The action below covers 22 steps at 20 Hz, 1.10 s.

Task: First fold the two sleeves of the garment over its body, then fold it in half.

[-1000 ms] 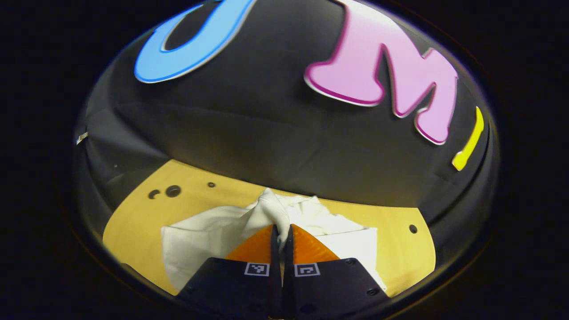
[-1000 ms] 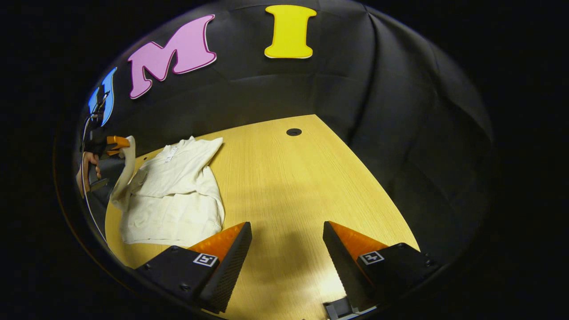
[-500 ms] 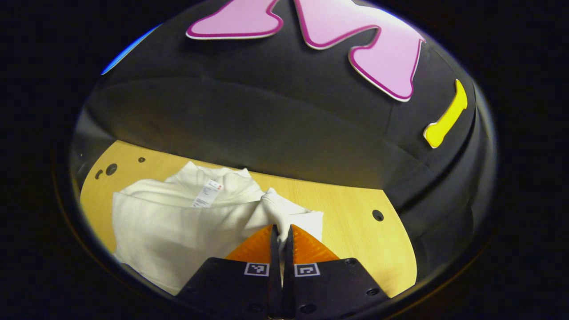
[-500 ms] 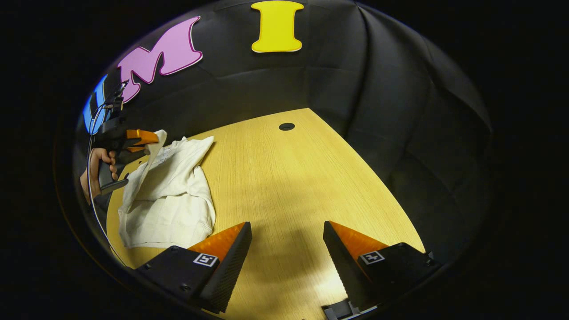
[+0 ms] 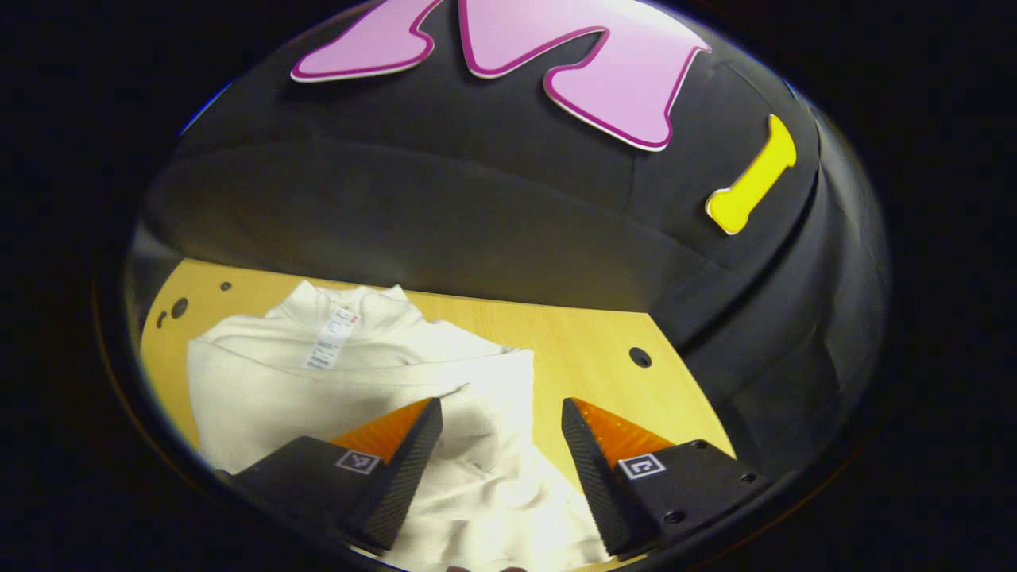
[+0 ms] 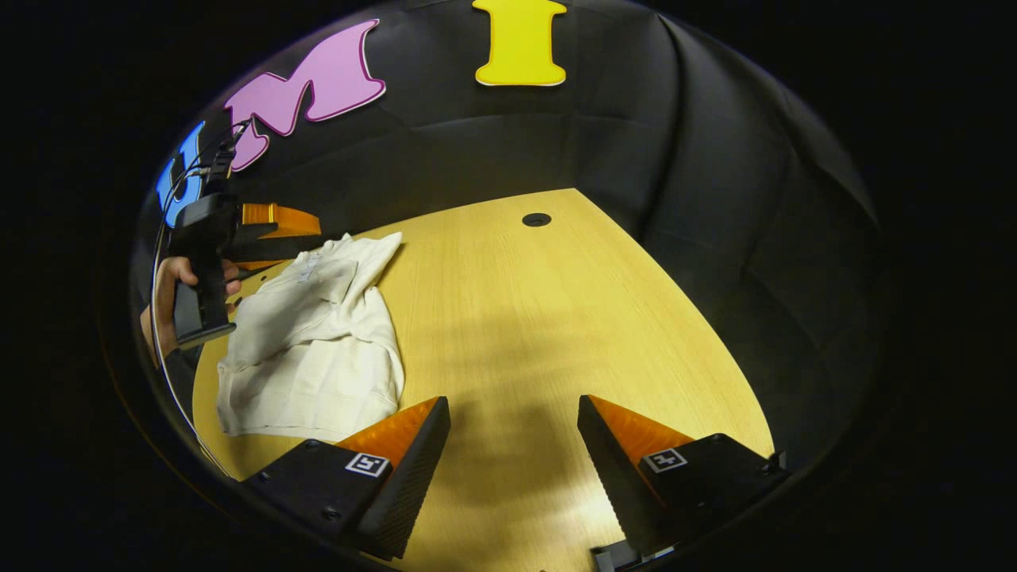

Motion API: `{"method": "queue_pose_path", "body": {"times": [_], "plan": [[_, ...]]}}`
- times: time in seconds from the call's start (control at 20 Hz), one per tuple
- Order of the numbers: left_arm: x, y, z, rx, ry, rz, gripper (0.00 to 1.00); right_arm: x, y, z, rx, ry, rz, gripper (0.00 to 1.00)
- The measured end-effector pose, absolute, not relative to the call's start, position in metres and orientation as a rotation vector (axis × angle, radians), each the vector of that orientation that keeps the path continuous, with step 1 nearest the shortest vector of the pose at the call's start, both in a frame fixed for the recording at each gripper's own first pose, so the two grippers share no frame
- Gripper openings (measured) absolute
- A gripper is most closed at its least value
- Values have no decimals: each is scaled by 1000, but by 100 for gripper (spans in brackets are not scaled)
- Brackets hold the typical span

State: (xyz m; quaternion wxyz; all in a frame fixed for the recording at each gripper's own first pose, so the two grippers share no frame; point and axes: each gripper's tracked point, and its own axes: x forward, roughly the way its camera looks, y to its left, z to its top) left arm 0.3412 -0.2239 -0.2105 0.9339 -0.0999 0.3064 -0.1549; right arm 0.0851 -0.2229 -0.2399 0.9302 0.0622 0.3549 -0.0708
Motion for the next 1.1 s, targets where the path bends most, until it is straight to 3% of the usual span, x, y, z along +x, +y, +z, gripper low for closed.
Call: {"method": "queue_pose_path", "body": {"times": [0.05, 0.15, 0.4, 0.8, 1.1], "plan": [[333, -210, -210, -174, 621, -298, 95, 87, -218, -241, 133, 728, -131, 99], [309, -187, -209, -138, 610, -287, 98, 91, -204, -243, 143, 734, -97, 99], [242, -113, -222, -106, 613, -161, 98, 93, -168, -250, 129, 754, -8, 99], [128, 7, -290, -229, 769, 129, 98, 105, -102, -270, 153, 792, 106, 99], [95, 53, -330, -242, 847, 204, 98, 110, -82, -294, 144, 836, 99, 99]]}}
